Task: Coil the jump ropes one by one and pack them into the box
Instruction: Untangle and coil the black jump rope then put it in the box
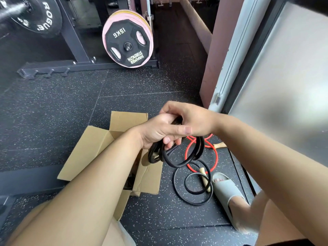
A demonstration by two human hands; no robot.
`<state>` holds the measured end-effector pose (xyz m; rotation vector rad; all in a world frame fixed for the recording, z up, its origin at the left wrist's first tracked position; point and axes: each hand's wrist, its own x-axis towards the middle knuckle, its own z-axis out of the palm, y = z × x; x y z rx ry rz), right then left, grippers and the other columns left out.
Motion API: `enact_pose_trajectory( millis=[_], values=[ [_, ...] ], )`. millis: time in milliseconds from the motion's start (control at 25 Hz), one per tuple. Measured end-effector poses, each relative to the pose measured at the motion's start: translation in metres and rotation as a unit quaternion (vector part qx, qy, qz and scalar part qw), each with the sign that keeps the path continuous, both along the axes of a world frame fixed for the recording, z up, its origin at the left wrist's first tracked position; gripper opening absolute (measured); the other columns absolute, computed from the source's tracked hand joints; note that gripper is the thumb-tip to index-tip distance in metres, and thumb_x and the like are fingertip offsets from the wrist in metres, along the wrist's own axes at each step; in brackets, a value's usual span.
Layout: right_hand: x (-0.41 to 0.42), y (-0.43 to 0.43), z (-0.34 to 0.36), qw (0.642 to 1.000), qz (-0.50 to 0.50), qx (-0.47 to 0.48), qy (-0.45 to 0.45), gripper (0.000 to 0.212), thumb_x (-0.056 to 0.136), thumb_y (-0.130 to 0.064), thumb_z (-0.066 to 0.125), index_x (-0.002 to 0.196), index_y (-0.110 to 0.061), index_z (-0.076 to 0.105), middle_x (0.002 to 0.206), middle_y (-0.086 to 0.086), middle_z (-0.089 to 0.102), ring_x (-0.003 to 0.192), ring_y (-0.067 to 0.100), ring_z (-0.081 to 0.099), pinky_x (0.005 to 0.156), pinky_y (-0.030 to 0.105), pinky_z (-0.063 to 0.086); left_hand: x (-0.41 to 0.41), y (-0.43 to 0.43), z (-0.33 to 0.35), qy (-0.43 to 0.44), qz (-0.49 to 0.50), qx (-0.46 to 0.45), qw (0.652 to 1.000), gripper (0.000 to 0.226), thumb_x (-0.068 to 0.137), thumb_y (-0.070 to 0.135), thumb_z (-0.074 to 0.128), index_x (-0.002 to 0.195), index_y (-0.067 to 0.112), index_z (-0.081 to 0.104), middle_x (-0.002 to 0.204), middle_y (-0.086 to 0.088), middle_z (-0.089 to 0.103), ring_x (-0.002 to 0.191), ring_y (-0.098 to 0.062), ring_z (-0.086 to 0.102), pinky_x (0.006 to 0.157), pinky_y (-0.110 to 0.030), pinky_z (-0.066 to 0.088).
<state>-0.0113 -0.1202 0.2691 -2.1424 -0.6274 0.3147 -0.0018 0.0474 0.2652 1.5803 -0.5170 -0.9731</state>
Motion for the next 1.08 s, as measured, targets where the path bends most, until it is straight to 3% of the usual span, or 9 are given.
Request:
enact_pose_trajectory(
  millis=[120,240,440,600,680,800,880,960,1080],
  values=[
    [0.007,-0.02,0.01,0.997,0.018,-0.008,0.078,0.063,0.074,-0.015,0.087,0.128,-0.013,0.053,0.112,0.008,0.071,0.093,0.011,0.069,0.087,0.034,0.058,0.009,0.011,0.002,0.02,-0.032,-0.053,0.998,0.054,0.061,0.032,0.088,0.088,0.001,0.053,0.05,-0.001,0.048,0.03,-0.005,0.037,0.032,-0.018,0.034],
    [0.012,-0.035,0.011,0.994,0.019,0.018,0.104,0.068,0.073,-0.006,0.071,0.137,-0.013,0.048,0.126,0.018,0.063,0.112,0.025,0.061,0.105,0.054,0.044,0.019,0.024,0.007,0.051,-0.006,-0.111,0.992,0.034,0.072,0.018,0.076,0.097,0.004,0.058,0.046,0.004,0.041,0.029,-0.003,0.034,0.033,-0.018,0.03],
    [0.017,-0.037,0.007,0.983,0.051,0.085,0.152,0.077,0.074,0.008,0.055,0.147,-0.007,0.036,0.142,0.031,0.046,0.129,0.037,0.05,0.112,0.054,0.035,0.017,0.021,0.007,0.049,0.034,-0.12,0.991,0.026,0.08,0.017,0.065,0.101,0.003,0.059,0.046,0.005,0.041,0.03,-0.004,0.035,0.035,-0.019,0.034],
    [0.016,-0.045,0.005,0.975,0.064,0.139,0.164,0.072,0.08,0.011,0.06,0.147,-0.003,0.037,0.135,0.02,0.057,0.124,0.02,0.052,0.108,0.046,0.043,0.019,0.024,0.011,0.048,0.053,-0.128,0.989,0.018,0.084,0.01,0.057,0.1,0.003,0.062,0.046,0.006,0.04,0.03,-0.004,0.034,0.036,-0.019,0.034],
    [0.015,-0.049,0.008,0.969,0.05,0.164,0.176,0.07,0.08,0.008,0.064,0.144,-0.006,0.039,0.122,0.007,0.061,0.117,0.013,0.056,0.099,0.031,0.048,0.021,0.03,0.015,0.075,0.069,-0.177,0.979,0.019,0.082,0.009,0.059,0.098,0.002,0.064,0.043,0.007,0.039,0.029,-0.003,0.033,0.035,-0.017,0.034],
    [0.008,-0.038,0.006,0.97,-0.024,0.185,0.157,0.057,0.075,-0.003,0.067,0.128,-0.009,0.048,0.106,0.009,0.06,0.095,0.012,0.059,0.082,0.025,0.051,0.022,0.035,0.02,0.064,0.1,-0.205,0.971,0.018,0.081,0.008,0.058,0.097,0.002,0.064,0.042,0.008,0.039,0.029,-0.003,0.034,0.035,-0.018,0.034],
    [0.004,-0.023,-0.004,0.984,-0.111,0.132,0.039,0.038,0.072,-0.013,0.062,0.109,-0.014,0.052,0.09,0.008,0.059,0.074,0.01,0.056,0.067,0.027,0.049,0.021,0.033,0.02,0.001,0.152,-0.142,0.978,0.014,0.085,0.007,0.058,0.098,0.005,0.062,0.044,0.005,0.041,0.032,-0.007,0.039,0.041,-0.021,0.04],
    [0.003,-0.014,-0.01,0.98,-0.179,0.053,-0.066,0.029,0.074,-0.018,0.055,0.102,-0.014,0.054,0.077,0.001,0.056,0.065,0.011,0.051,0.062,0.035,0.046,0.023,0.031,0.018,-0.08,0.211,-0.044,0.973,0.009,0.09,0.004,0.063,0.097,0.009,0.063,0.05,0.001,0.049,0.041,-0.014,0.051,0.05,-0.028,0.048],
    [0.005,-0.014,-0.002,0.976,-0.208,0.023,-0.057,0.024,0.076,-0.02,0.056,0.098,-0.014,0.059,0.069,-0.003,0.059,0.059,0.012,0.054,0.06,0.035,0.047,0.029,0.031,0.015,-0.096,0.236,0.031,0.967,0.017,0.091,0.002,0.064,0.106,0.011,0.064,0.075,-0.008,0.067,0.064,-0.022,0.071,0.062,-0.036,0.059]
  ],
)
